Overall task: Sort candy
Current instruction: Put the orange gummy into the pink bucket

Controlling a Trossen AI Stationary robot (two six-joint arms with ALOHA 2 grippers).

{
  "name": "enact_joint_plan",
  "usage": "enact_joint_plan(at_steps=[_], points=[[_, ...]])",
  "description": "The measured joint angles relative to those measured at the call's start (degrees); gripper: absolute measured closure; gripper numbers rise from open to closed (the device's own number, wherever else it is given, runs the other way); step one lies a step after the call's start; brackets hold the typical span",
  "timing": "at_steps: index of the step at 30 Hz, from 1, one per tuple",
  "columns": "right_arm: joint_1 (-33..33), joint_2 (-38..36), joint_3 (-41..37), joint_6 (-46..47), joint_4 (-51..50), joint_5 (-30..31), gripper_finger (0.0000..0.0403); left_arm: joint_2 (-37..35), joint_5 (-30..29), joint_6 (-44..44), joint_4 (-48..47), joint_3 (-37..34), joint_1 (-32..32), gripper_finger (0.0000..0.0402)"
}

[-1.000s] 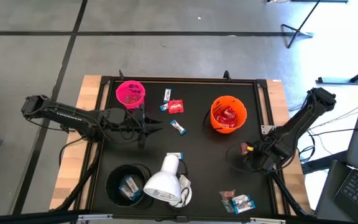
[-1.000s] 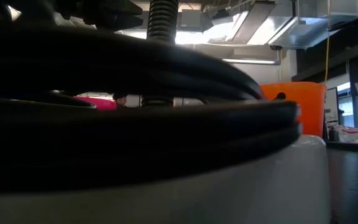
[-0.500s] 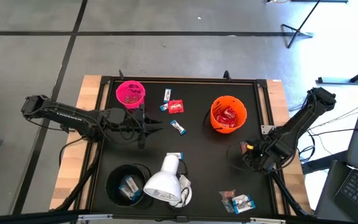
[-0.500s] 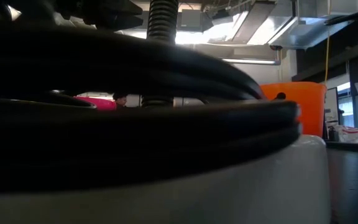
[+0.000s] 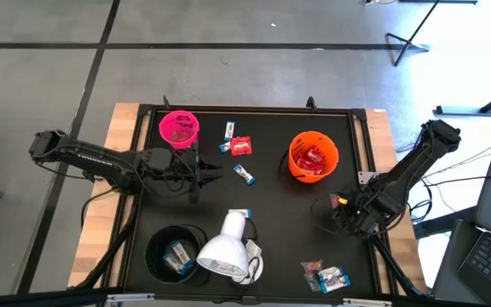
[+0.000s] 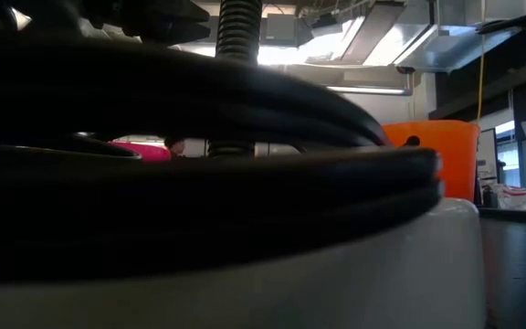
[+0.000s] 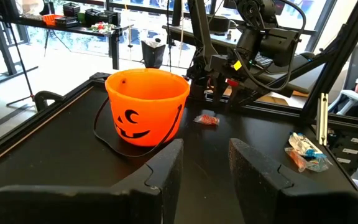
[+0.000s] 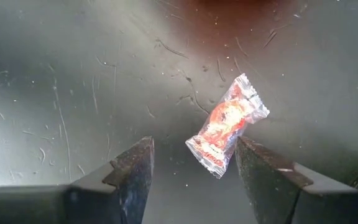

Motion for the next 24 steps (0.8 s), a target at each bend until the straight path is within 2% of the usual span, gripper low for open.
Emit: enact_joint_plan(at_steps=[9,20,24], points=[[0.0,0.0,0.0,0.17,-0.02,0.45,0.0178,0.0,0.0,0.01,-0.01,0.0,-0.02,0.0279],[-0.03,0.07,0.02,4.79,-0.61,-0.04,0.0178,0.0,0.0,0.01,-0.01,0.0,-0.02,0.0279],[-2.69,0.66,0.02,5.11,-0.54,-0.07,0.0178,0.0,0.0,0.08,-0.01,0.0,-0.02,0.0279]])
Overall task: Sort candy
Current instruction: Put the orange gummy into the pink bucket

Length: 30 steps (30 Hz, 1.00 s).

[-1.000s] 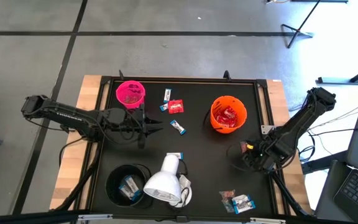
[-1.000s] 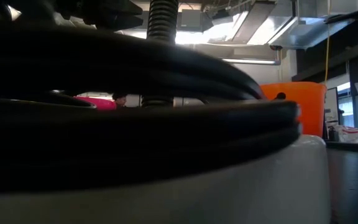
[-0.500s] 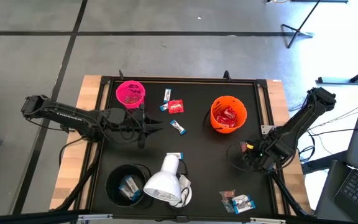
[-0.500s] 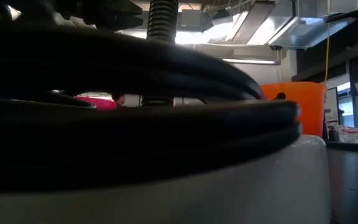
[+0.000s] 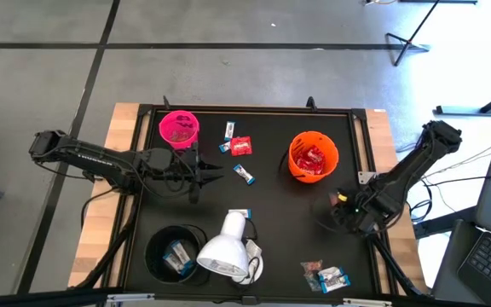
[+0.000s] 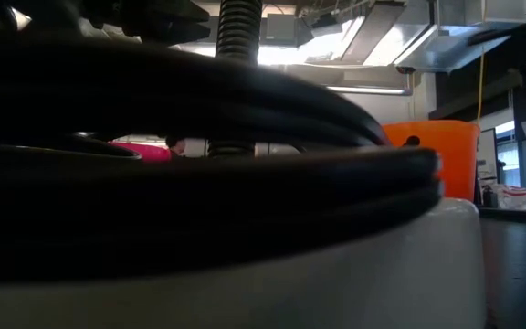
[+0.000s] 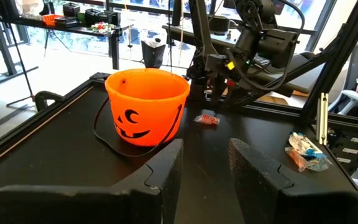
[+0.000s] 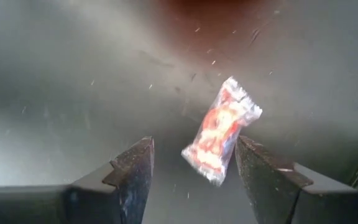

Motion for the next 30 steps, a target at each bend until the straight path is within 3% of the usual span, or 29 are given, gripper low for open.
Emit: enact_joint_plan(at_steps=[10,23,26,30], points=[[-10.04,8.17,0.0,-7.6,3.57,-10.31,0.0178,0.0,0.06,0.0,-0.43,0.02,-0.13,0.0279],[-10.46,19.67,0.31,-12.11,10.35,-15.49,0.0182,0.0,0.06,-0.62,-0.39,0.02,-0.37,0.0279],[-10.46,19.75,0.31,-12.88,10.95,-15.64,0.021,0.0,0.04,-0.92,-0.39,0.02,-0.37,0.0279],[-10.46,18.93,0.22,-14.12,12.12,-16.17,0.028,0.0,0.04,-0.94,-0.37,0.02,-0.37,0.0279]])
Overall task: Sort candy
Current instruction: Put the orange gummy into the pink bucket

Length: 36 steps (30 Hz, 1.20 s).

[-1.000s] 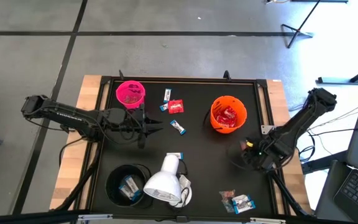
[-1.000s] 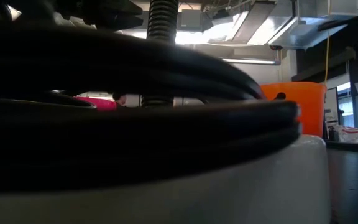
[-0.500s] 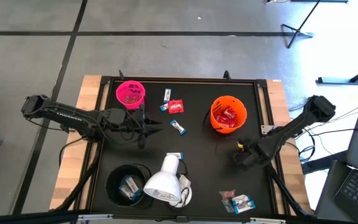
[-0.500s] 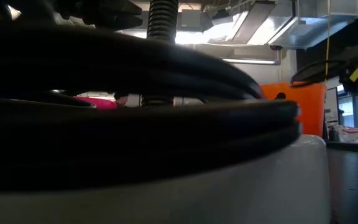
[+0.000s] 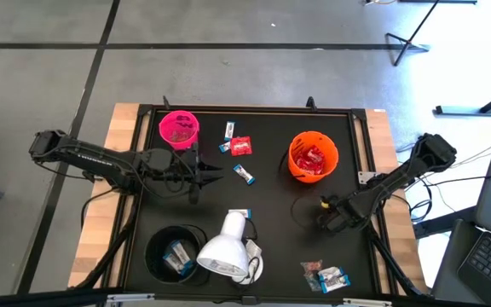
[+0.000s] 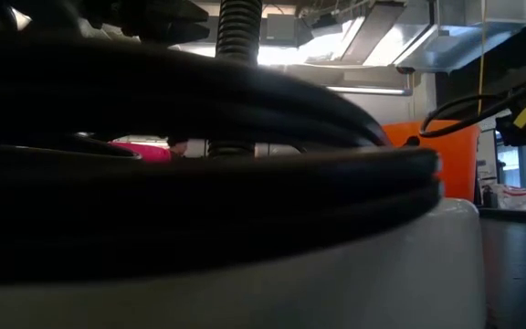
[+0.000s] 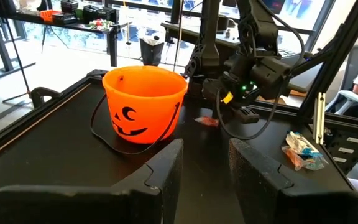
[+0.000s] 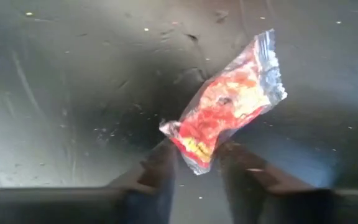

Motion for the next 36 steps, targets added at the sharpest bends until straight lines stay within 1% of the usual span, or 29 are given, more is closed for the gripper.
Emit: enact_joint_plan(at_steps=[5,7,10,13,18,21,24,26,29,32,36], points=[[0.0,-1.4,0.37,-2.37,0.35,-0.94,0.0373,0.0,0.0,-0.01,0.0,0.0,0.0,0.0279],[0.07,-1.55,1.63,-3.62,0.51,-2.74,0.0393,0.0,0.02,-0.05,0.0,0.0,0.0,0.0279],[0.14,-1.57,4.58,-5.8,0.73,-2.71,0.0387,0.0,0.0,-0.17,0.02,0.0,0.0,0.0279],[0.13,-1.58,8.36,-7.31,0.86,-1.4,0.0383,0.0,0.0,-0.28,0.04,0.0,0.01,0.0279],[0.11,-1.64,15.83,-13.91,1.92,5.22,0.0399,0.0,0.92,-0.5,0.15,0.0,-0.08,0.0279],[0.09,-1.66,20.37,-19.99,4.33,11.24,0.0394,0.0,1.69,0.02,0.72,0.0,-0.61,0.0279],[0.0,-1.66,24.2,-27.07,7.26,18.27,0.0391,0.0,1.75,2.71,2.25,0.0,-1.18,0.0279],[-0.63,-1.7,26.25,-32.85,9.86,21.52,0.039,0.0,1.63,4.82,4.17,0.0,-1.49,0.0279],[-2.72,-1.7,28.46,-40.67,14.09,23.36,0.0389,0.73,1.41,7.76,9.56,0.04,-1.62,0.0279],[-6.16,-1.7,29.77,-47.32,18.78,24.13,0.0389,1.91,3.82,10.82,13.55,0.22,-1.6,0.0279],[-11.24,-1.7,29.99,-56.47,24.4,24.67,0.0389,4.69,6.04,13.56,13.64,2.96,-1.53,0.0279]])
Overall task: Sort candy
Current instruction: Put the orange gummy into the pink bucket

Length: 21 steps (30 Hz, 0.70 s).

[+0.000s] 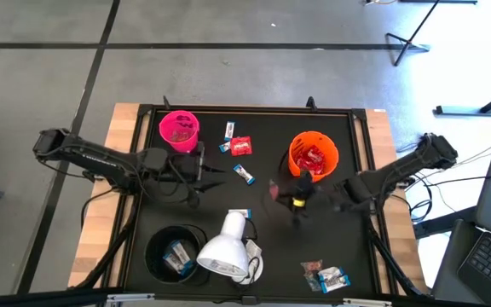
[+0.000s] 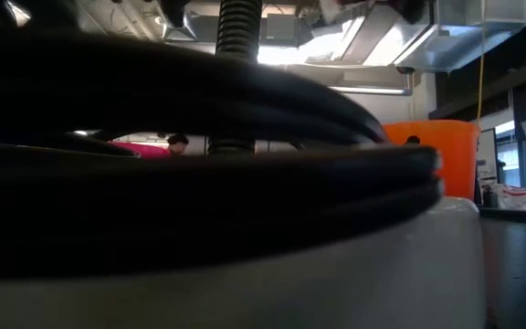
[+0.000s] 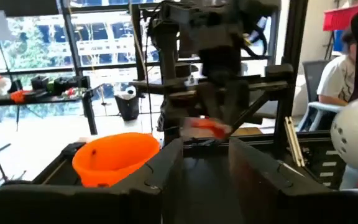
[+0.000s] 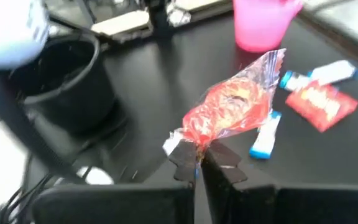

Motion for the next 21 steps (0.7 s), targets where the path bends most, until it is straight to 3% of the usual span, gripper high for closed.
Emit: enact_joint_plan(at_steps=[9,16,21], points=[[-7.29,0.22,0.0,-15.39,8.04,1.73,0.0389,8.3,0.54,3.47,-6.56,11.75,1.22,0.0214],[-7.49,0.79,0.02,-23.09,7.87,14.72,0.0388,12.85,0.44,-7.5,-7.16,17.82,4.45,0.0182],[-7.49,3.08,0.02,-26.37,9.5,18.91,0.0388,16.21,-0.72,-14.76,-7.33,20.59,6.15,0.0183]])
